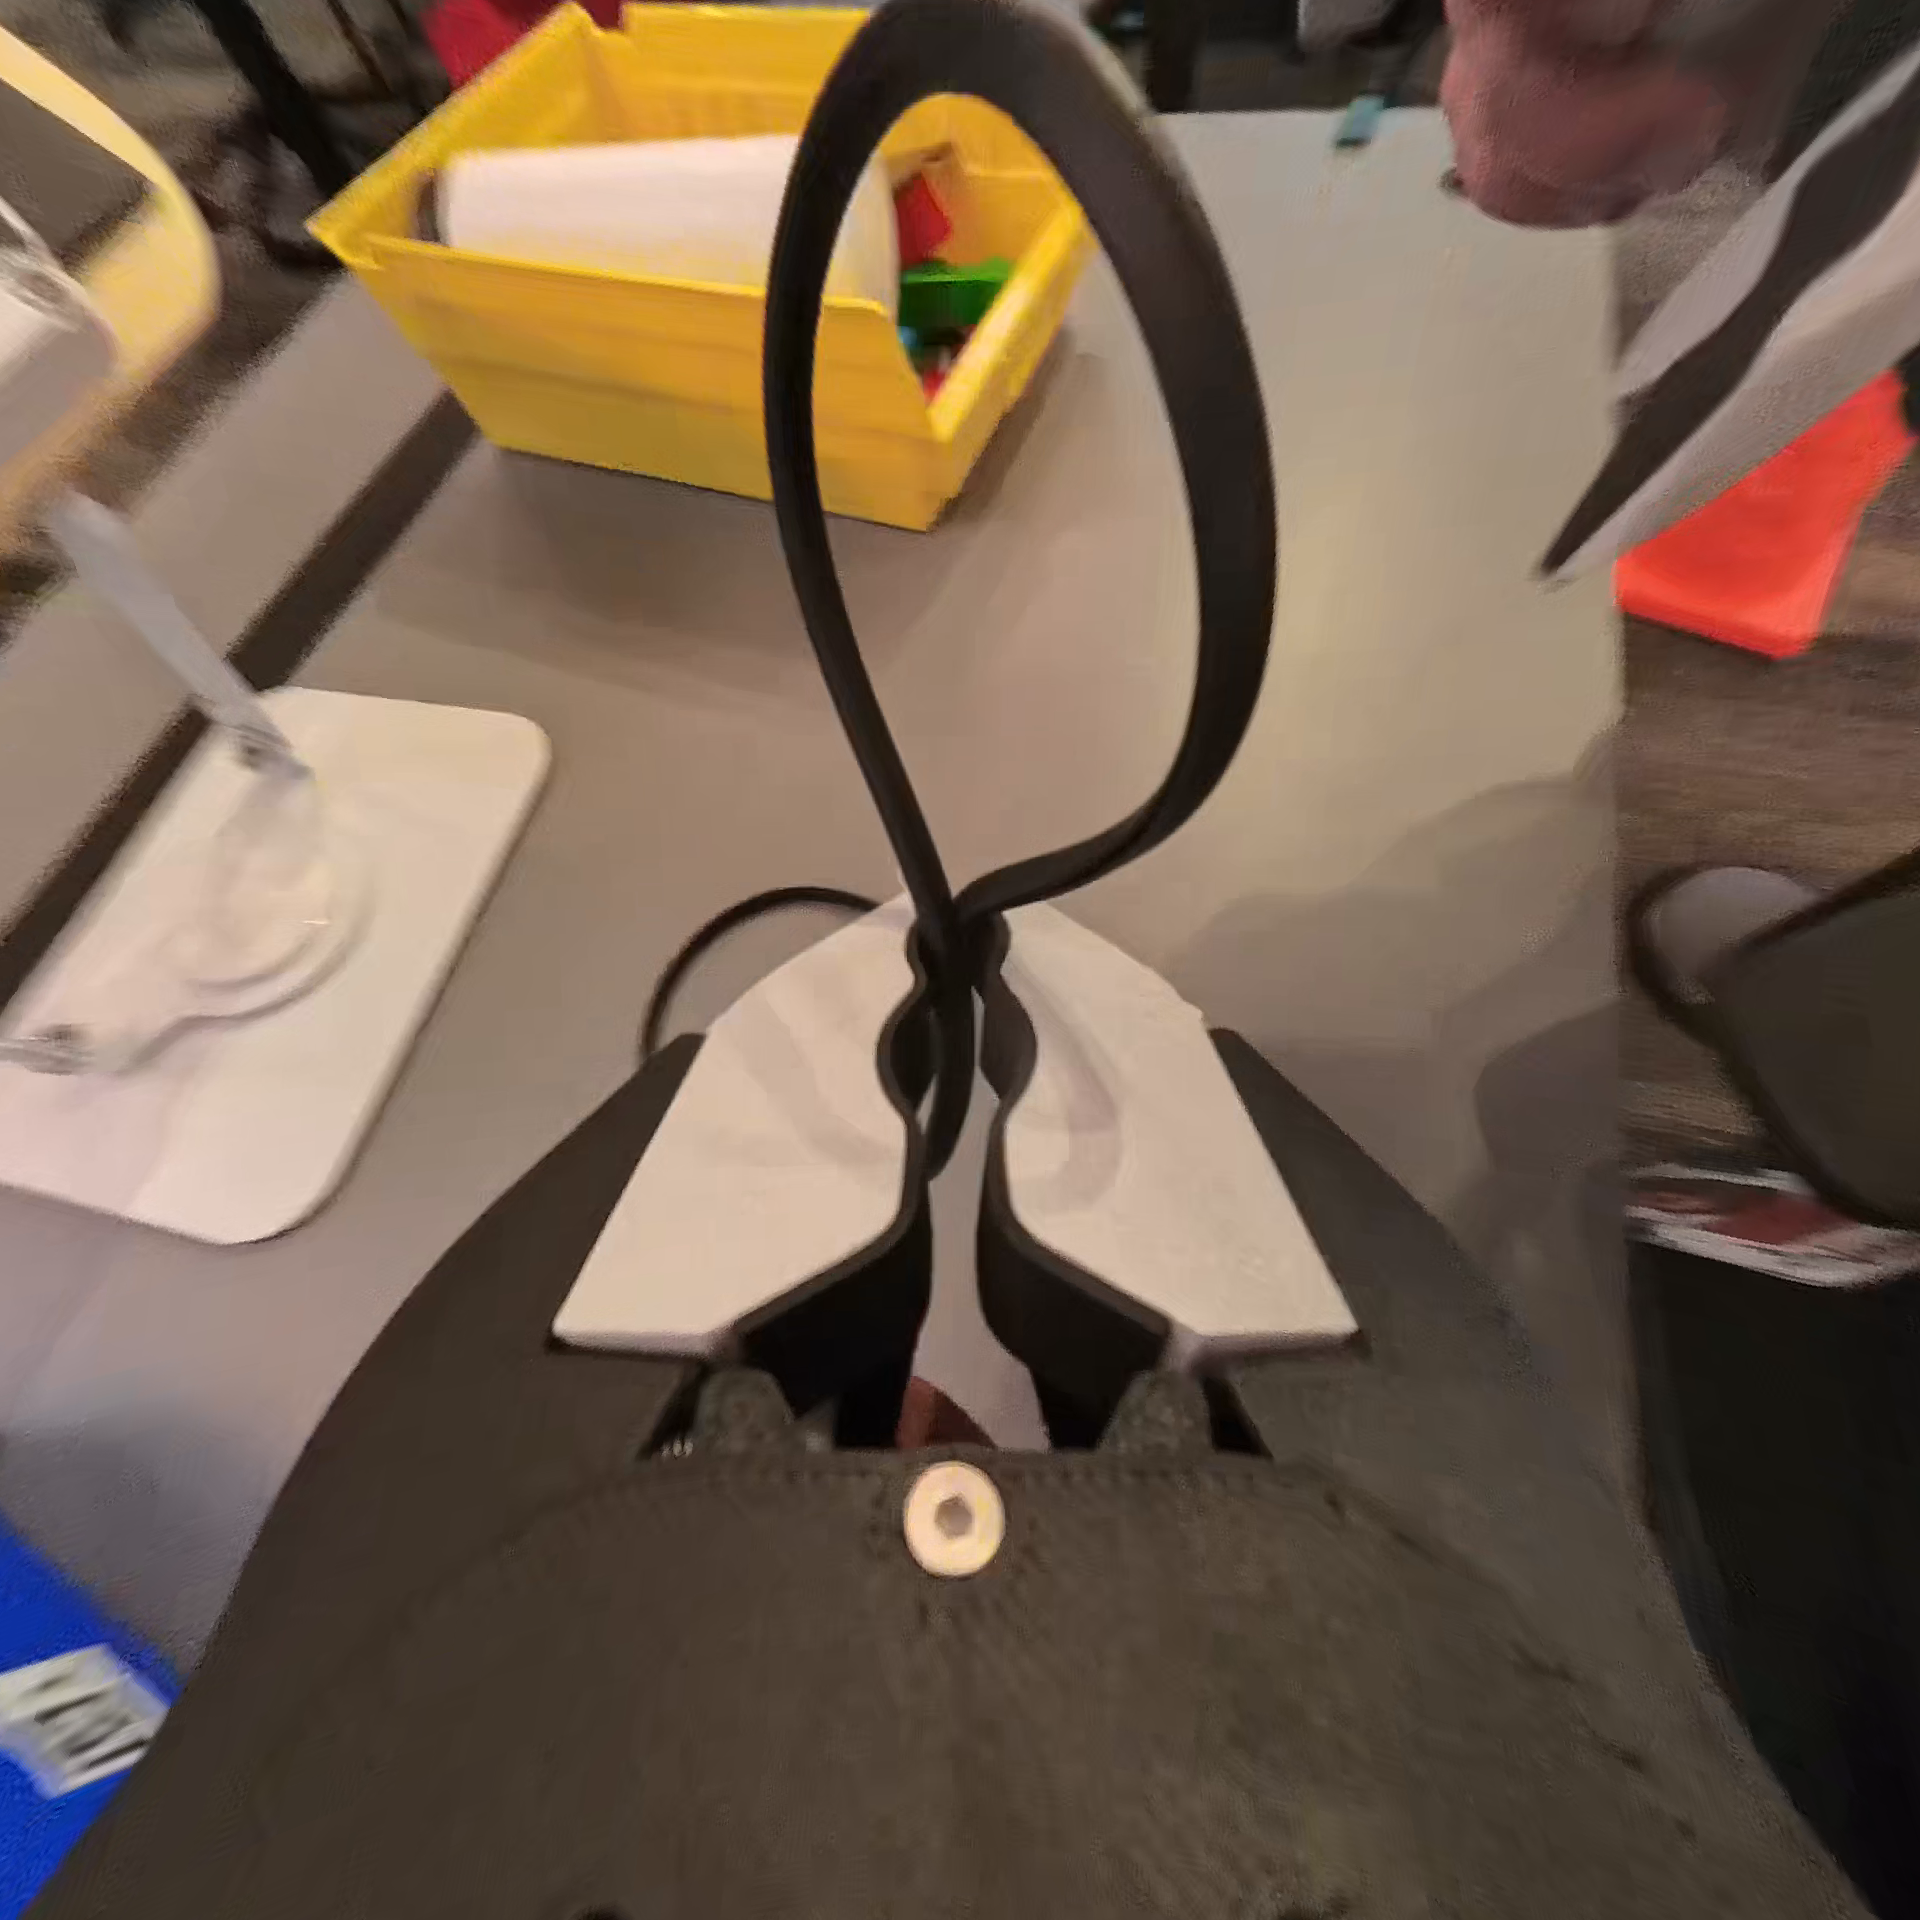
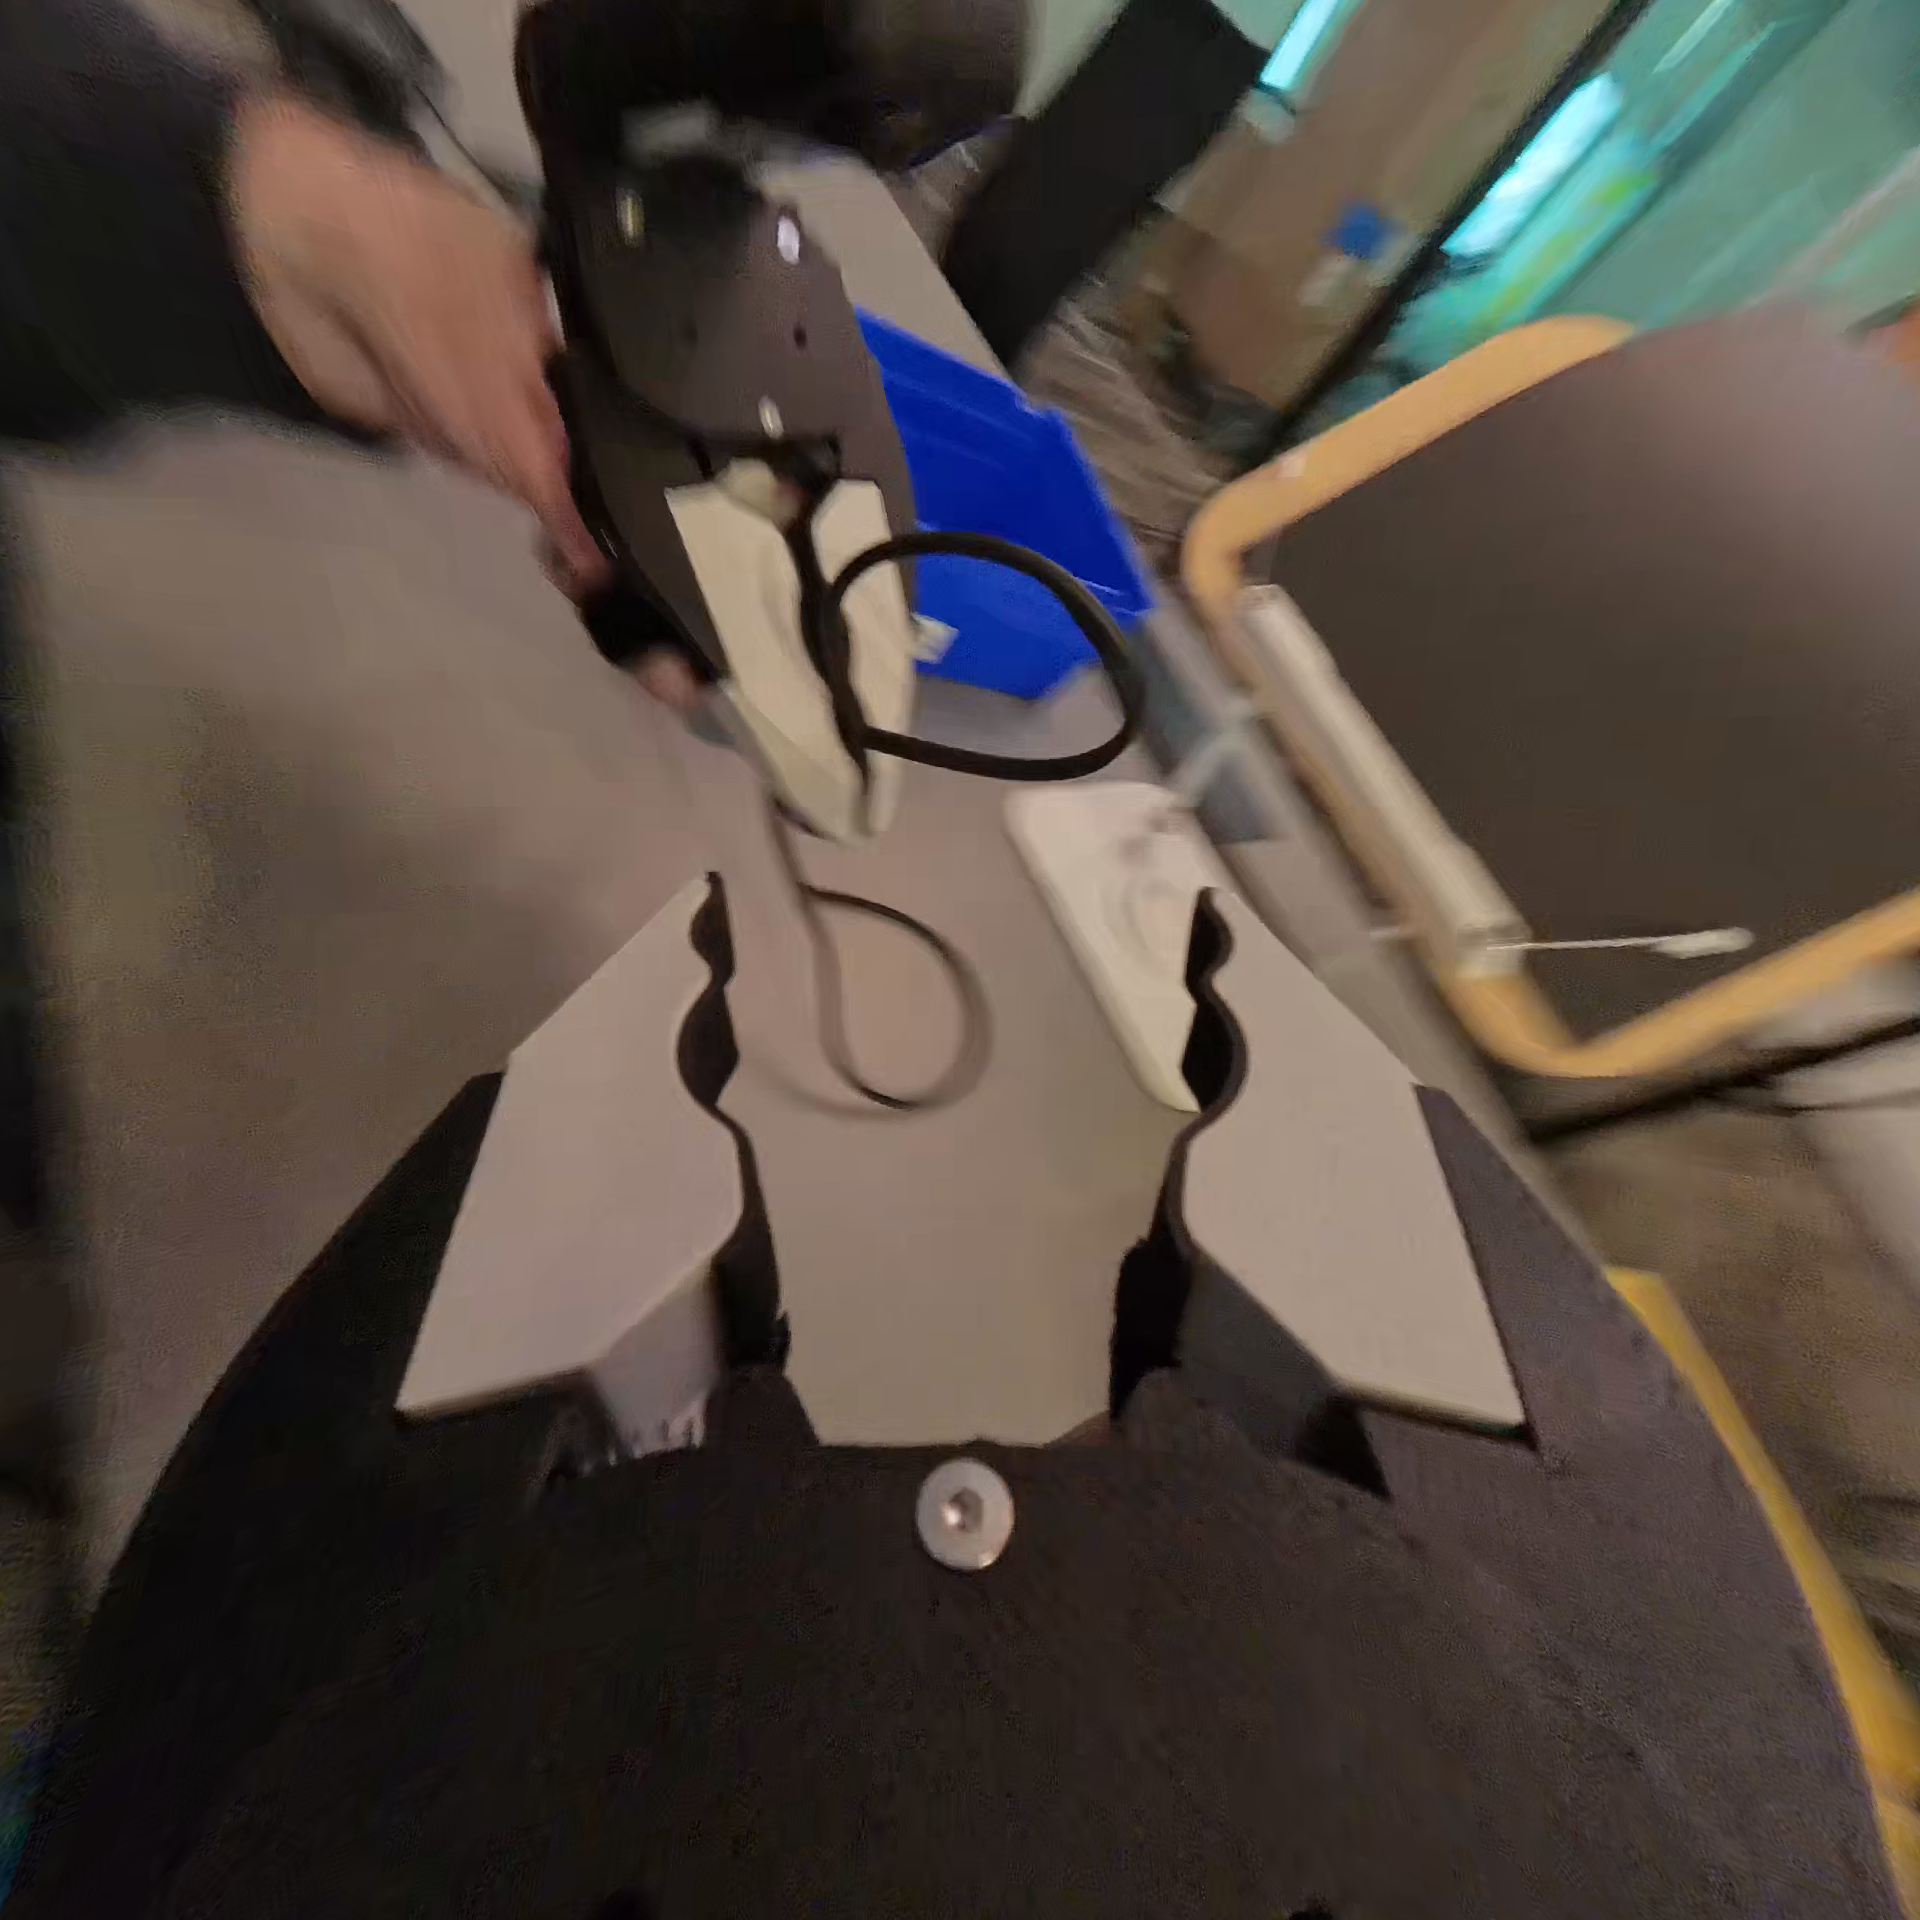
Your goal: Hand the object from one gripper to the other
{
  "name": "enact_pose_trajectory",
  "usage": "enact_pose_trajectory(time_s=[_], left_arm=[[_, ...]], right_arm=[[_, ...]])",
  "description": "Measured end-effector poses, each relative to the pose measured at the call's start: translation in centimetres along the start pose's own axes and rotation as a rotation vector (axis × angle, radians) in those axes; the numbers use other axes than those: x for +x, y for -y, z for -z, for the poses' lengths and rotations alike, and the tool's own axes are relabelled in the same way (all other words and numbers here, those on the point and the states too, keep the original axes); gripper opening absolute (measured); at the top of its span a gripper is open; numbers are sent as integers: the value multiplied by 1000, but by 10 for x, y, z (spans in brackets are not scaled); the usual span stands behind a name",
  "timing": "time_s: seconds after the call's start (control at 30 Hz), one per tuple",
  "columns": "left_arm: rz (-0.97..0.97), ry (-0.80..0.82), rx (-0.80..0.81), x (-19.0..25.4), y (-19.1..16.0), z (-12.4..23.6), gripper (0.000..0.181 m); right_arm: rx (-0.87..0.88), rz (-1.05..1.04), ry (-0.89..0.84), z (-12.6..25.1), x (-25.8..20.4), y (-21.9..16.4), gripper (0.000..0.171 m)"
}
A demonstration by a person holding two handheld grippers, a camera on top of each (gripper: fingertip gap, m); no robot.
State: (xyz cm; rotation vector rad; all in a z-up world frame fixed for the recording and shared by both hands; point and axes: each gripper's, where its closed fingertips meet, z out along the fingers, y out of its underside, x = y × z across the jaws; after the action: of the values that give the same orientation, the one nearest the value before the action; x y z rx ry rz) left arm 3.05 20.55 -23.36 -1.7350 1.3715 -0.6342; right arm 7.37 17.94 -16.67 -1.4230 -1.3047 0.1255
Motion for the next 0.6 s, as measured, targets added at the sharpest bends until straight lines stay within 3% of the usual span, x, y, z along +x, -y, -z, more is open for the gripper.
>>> enact_pose_trajectory(time_s=[0.1,0.2,0.43,0.5,0.57,0.6], left_arm=[[185,-266,10,22,7,3,3],[324,-491,-16,34,11,8,3],[326,-698,-169,54,9,23,3],[321,-726,-188,60,12,23,3],[315,-758,-195,66,15,23,3],[311,-761,-202,68,15,22,3]], right_arm=[[-123,569,-241,-5,4,12,100],[-76,932,-255,-21,-24,30,101],[-101,1205,-186,-53,-27,11,116],[-114,1231,-198,-59,-22,5,101],[-119,1236,-186,-64,-23,0,72],[-134,1228,-175,-64,-22,-5,49]])
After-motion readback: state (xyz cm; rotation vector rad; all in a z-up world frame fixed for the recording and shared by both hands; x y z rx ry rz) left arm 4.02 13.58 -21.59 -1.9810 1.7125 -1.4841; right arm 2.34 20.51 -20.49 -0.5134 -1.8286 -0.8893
